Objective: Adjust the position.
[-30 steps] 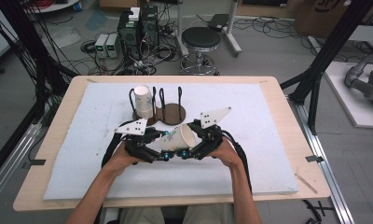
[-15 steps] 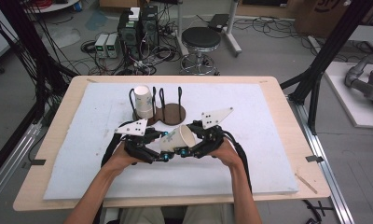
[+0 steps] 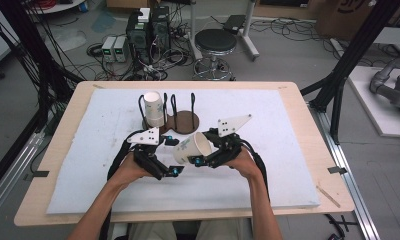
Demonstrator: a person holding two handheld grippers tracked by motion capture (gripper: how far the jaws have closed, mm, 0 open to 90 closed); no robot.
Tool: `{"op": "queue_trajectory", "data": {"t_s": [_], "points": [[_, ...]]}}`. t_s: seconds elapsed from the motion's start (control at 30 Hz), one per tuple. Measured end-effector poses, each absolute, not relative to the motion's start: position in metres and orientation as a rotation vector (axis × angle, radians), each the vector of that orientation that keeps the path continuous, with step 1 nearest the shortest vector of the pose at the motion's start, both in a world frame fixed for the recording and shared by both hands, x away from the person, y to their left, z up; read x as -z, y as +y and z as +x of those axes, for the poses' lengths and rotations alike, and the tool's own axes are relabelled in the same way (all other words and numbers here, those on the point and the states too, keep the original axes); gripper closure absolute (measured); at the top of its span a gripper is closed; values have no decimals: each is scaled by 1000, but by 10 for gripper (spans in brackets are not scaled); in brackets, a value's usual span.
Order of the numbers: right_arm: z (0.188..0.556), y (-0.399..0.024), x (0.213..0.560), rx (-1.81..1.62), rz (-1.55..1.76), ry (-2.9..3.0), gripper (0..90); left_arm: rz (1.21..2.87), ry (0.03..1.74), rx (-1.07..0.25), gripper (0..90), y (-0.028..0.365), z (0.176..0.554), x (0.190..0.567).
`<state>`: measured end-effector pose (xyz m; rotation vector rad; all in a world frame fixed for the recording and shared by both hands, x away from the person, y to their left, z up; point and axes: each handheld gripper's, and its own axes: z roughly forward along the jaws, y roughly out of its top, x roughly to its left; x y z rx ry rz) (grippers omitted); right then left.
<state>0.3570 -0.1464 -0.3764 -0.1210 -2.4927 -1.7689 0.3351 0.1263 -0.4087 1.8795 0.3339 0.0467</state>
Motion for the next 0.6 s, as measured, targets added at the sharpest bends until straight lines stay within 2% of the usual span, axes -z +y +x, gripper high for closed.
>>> {"op": "queue_trajectory", "data": {"t_s": [0.4, 0.6], "points": [[366, -158, 369, 1661, -301, -2631, 303, 1855, 615, -260, 19, 180, 325, 428], [371, -160, 365, 1609, -378, -2676, 305, 1845, 711, -323, 19, 202, 321, 435]]}}
